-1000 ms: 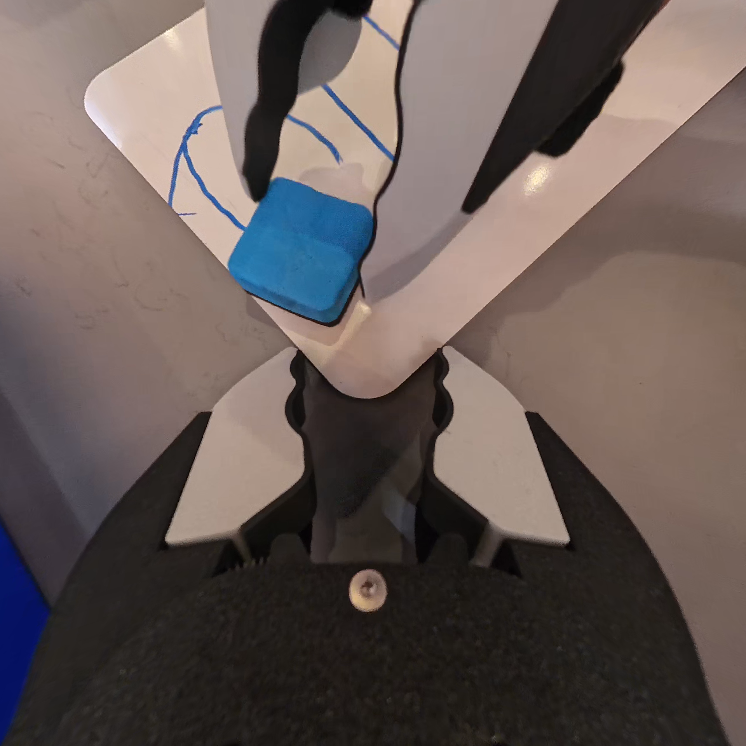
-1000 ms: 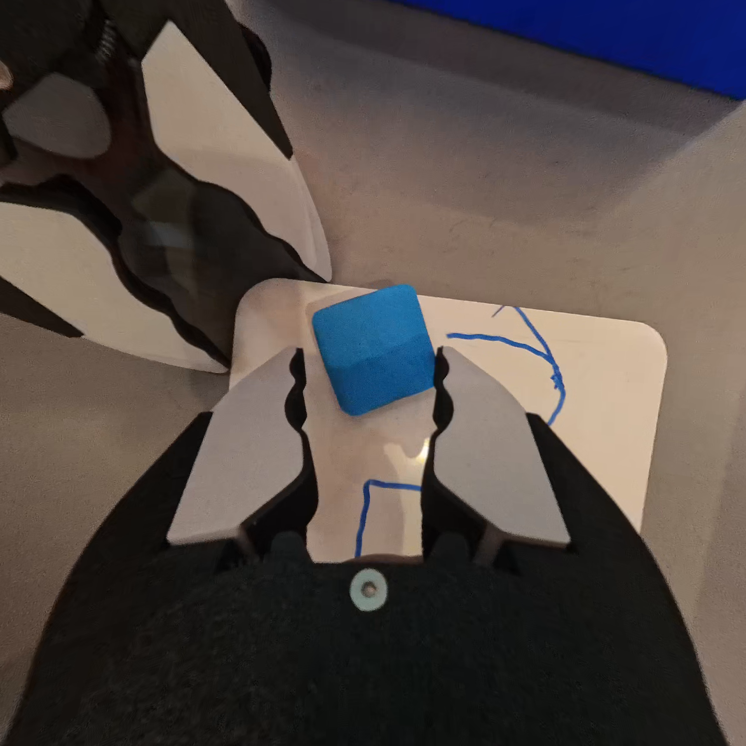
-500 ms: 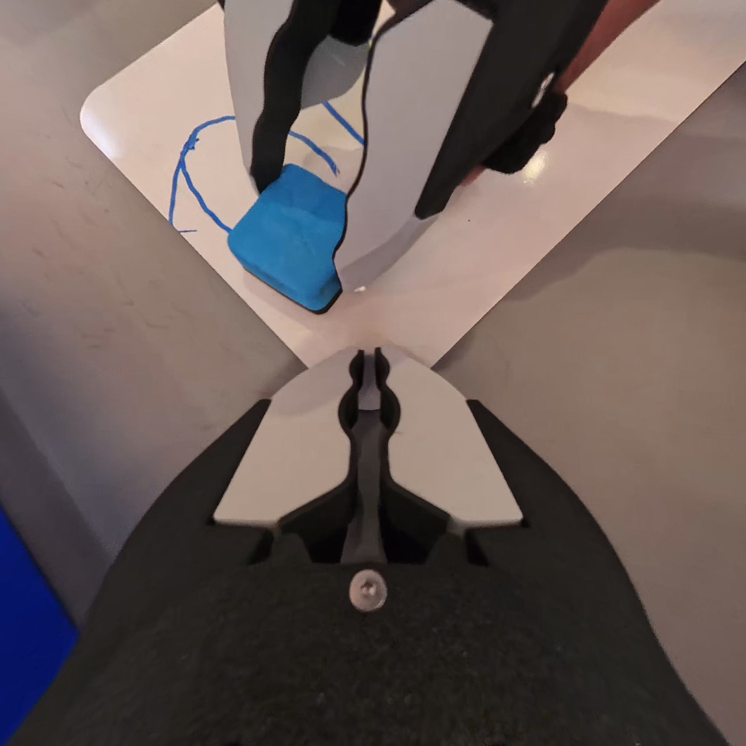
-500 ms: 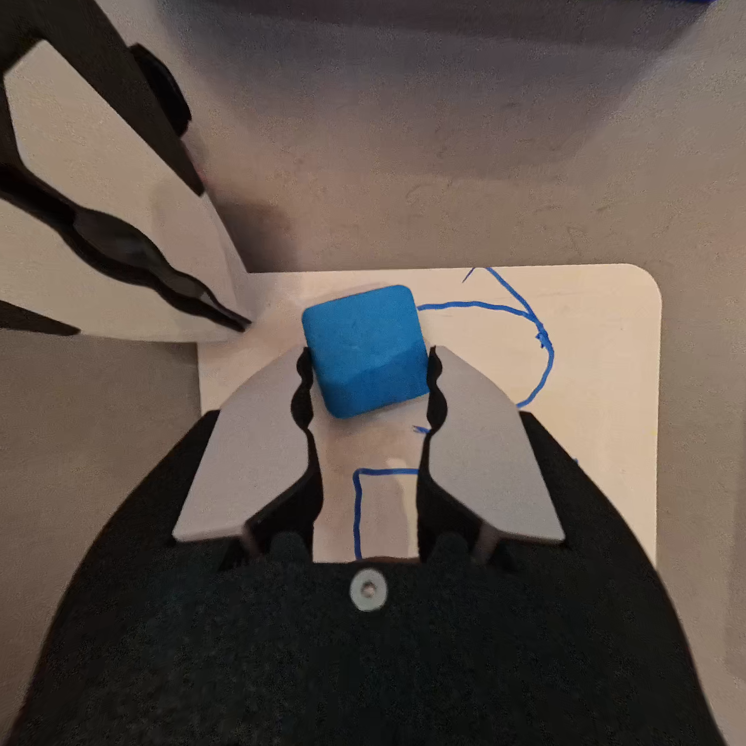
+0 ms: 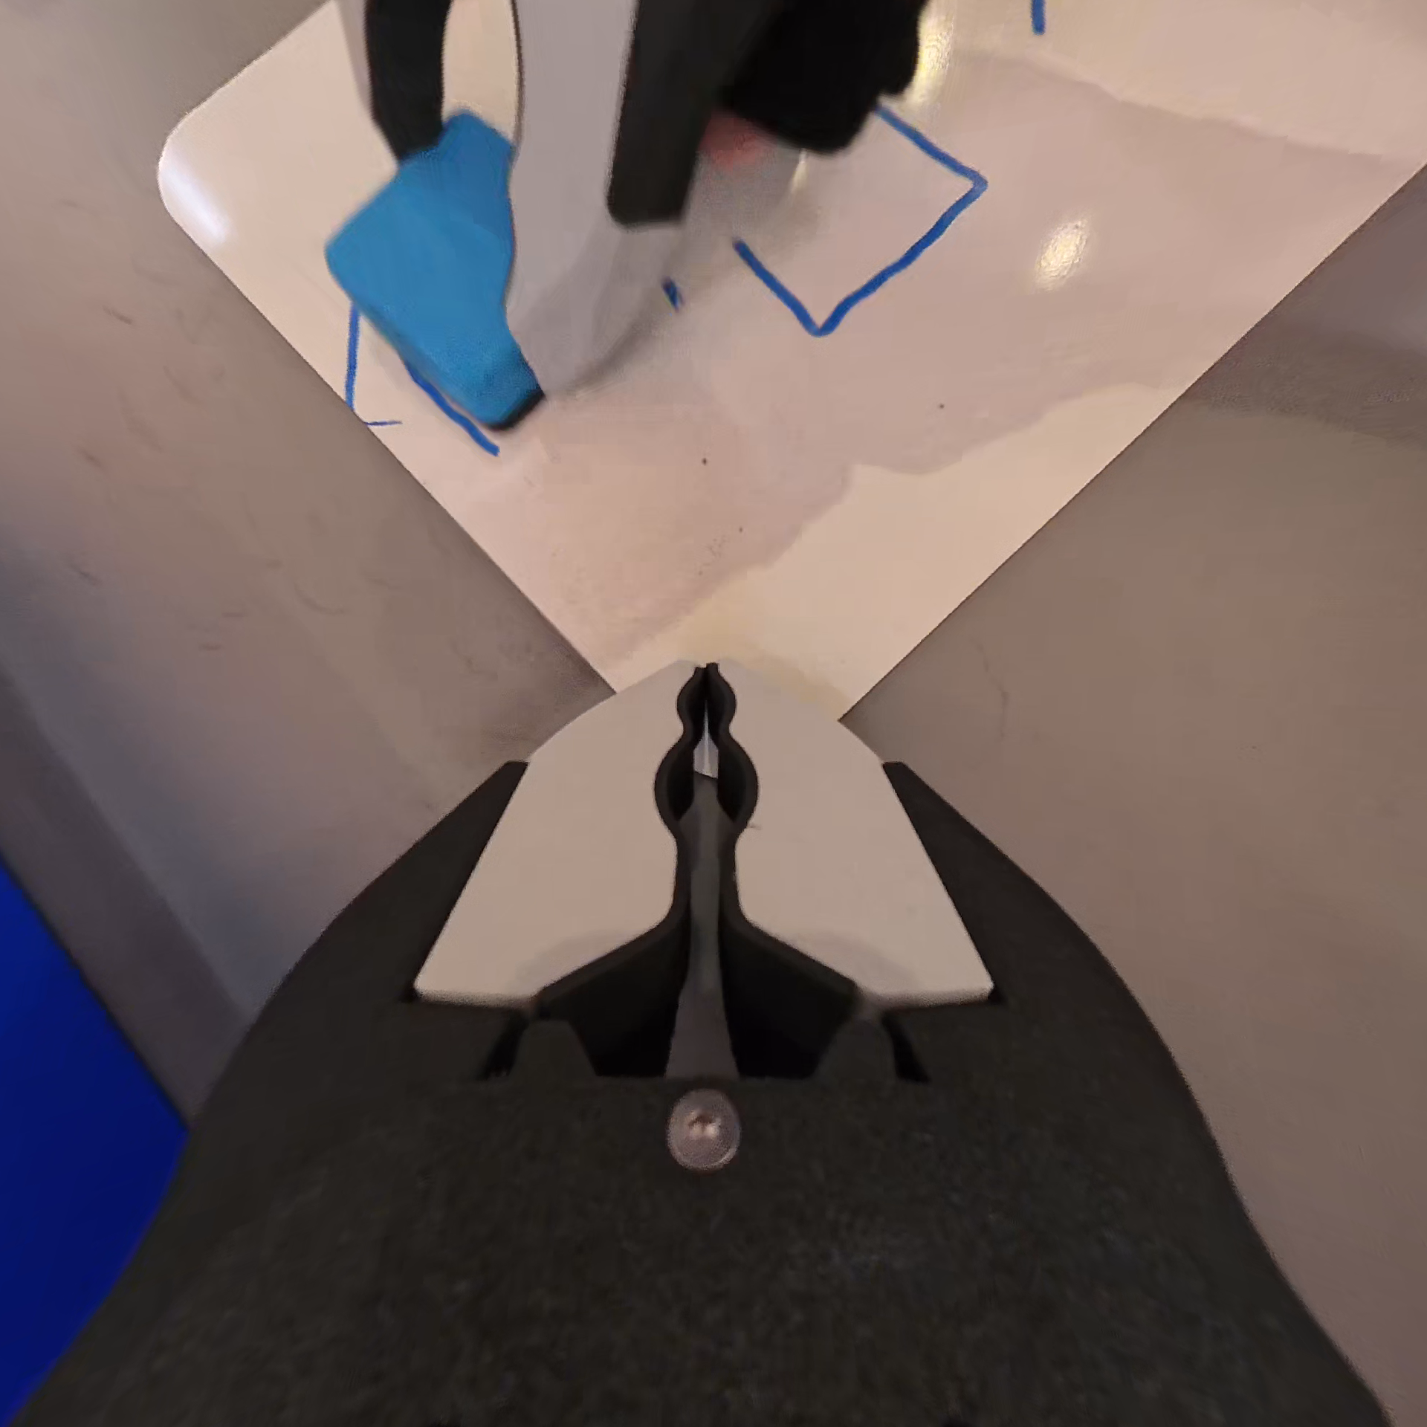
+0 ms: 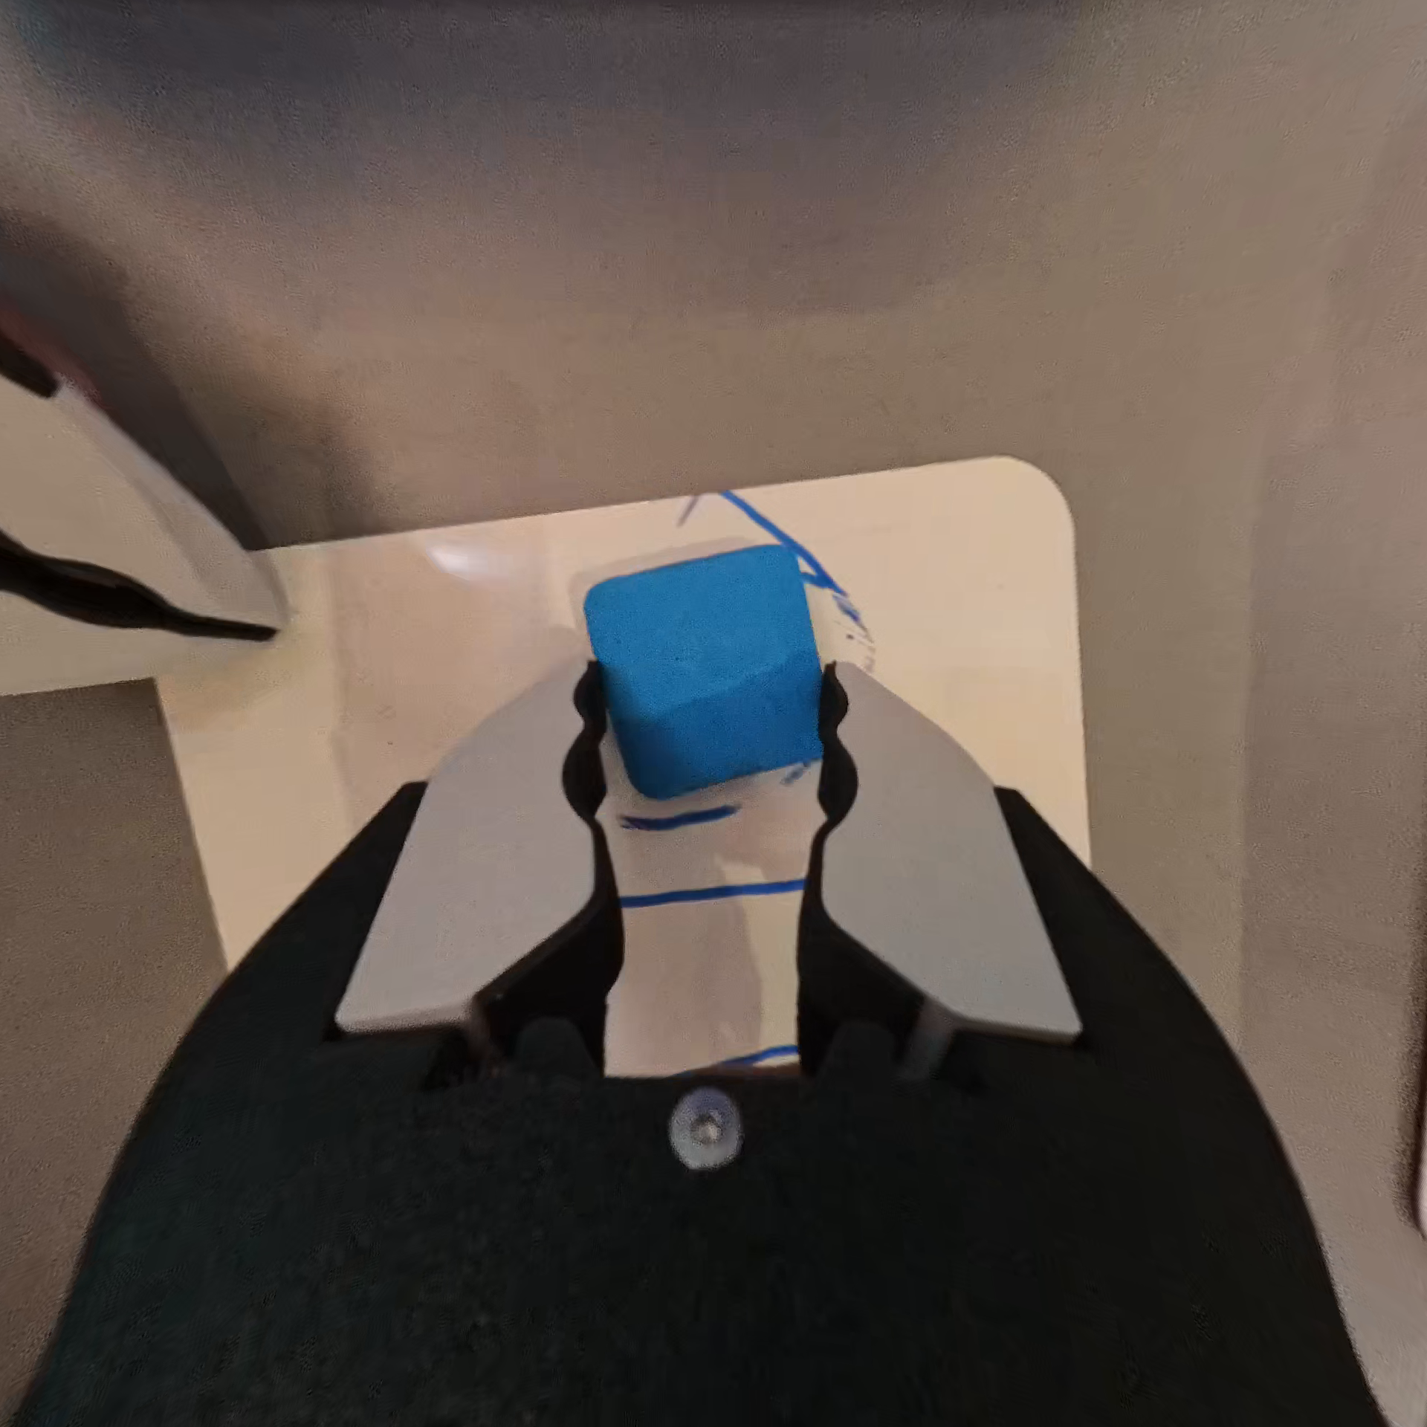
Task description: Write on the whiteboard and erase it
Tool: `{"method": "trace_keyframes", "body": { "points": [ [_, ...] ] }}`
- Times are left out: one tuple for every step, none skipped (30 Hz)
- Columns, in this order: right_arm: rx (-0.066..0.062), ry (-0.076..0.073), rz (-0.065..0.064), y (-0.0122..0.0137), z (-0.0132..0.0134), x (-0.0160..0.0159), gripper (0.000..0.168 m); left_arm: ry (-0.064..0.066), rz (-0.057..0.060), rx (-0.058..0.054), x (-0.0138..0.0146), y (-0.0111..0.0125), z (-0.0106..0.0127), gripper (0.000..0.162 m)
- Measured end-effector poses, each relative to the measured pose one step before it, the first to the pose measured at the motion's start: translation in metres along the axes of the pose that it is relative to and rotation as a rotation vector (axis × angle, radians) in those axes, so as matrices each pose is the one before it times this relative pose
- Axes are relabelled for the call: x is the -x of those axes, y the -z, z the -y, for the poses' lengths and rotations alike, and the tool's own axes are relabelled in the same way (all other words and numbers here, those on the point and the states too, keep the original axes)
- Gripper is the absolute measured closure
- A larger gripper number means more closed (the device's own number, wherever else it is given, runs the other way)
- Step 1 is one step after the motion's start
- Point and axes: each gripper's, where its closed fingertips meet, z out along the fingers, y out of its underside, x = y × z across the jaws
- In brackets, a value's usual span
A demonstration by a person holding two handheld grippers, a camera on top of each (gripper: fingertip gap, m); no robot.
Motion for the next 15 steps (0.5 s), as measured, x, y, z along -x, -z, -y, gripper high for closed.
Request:
{"method": "trace_keyframes", "body": {
  "points": [
    [0.0278,0.0445,0.0019,-0.00043,0.00193,0.0064,0.115,0.0004,-0.0031,-0.0019,-0.00006,0.00009,-0.00006,0.162],
    [0.0296,0.0183,-0.0025,0.00052,-0.00064,-0.00138,0.115,0.0019,-0.0017,-0.0027,0.00003,-0.00005,-0.00001,0.162],
    [0.0242,-0.0084,-0.0256,0.00085,-0.00323,-0.01141,0.116,0.0009,-0.0005,-0.0009,0.00005,-0.00001,0.00005,0.162],
    [0.0193,-0.0315,-0.0328,0.00058,-0.00498,-0.01672,0.116,-0.0017,0.0003,0.0004,-0.00003,-0.00002,0.00001,0.162],
    [0.0107,-0.0484,0.0138,-0.00068,-0.00349,-0.00946,0.116,0.0004,-0.0001,0.0,-0.00001,-0.00006,0.00008,0.162],
    [-0.0037,-0.0321,0.0367,-0.0011,0.00136,0.00094,0.116,0.0004,-0.0002,-0.0007,-0.00011,-0.00013,0.0002,0.162],
    [-0.0127,0.0221,0.0268,-0.00177,0.00525,0.01029,0.116,-0.0016,0.0008,-0.0007,0.0,-0.00004,0.00008,0.162],
    [-0.0079,0.0581,0.0147,-0.00241,0.00681,0.01564,0.116,-0.0024,0.001,0.0,-0.00005,0.00005,-0.00006,0.162],
    [0.0021,0.0499,0.0141,-0.00204,0.00643,0.01419,0.116,-0.0035,0.0012,0.0004,-0.00008,0.00011,-0.00015,0.162],
    [0.0112,0.0251,0.0047,-0.00088,0.00293,0.00569,0.116,-0.0022,0.0007,0.0,-0.00014,0.0001,-0.00012,0.162],
    [0.0119,-0.0025,-0.004,0.00045,-0.00166,-0.0042,0.116,0.0007,-0.0026,0.0004,-0.00042,0.00009,-0.00013,0.162],
    [0.0082,-0.0351,-0.0232,0.00129,-0.00573,-0.01494,0.116,0.0005,-0.0045,-0.0003,-0.00071,-0.00004,0.00007,0.162],
    [0.0075,-0.0664,-0.0236,0.0014,-0.00742,-0.0192,0.116,0.0017,-0.0013,-0.0012,-0.00033,-0.00003,0.00008,0.162],
    [0.0037,-0.0554,0.0019,0.00064,-0.00392,-0.01119,0.115,0.0019,-0.0001,-0.002,-0.00023,-0.00003,0.00012,0.162],
    [0.0064,0.0049,-0.0071,-0.00008,0.00045,-0.00005,0.116,0.0002,-0.0001,-0.0006,-0.00016,-0.00001,0.00004,0.162]
  ]
}}
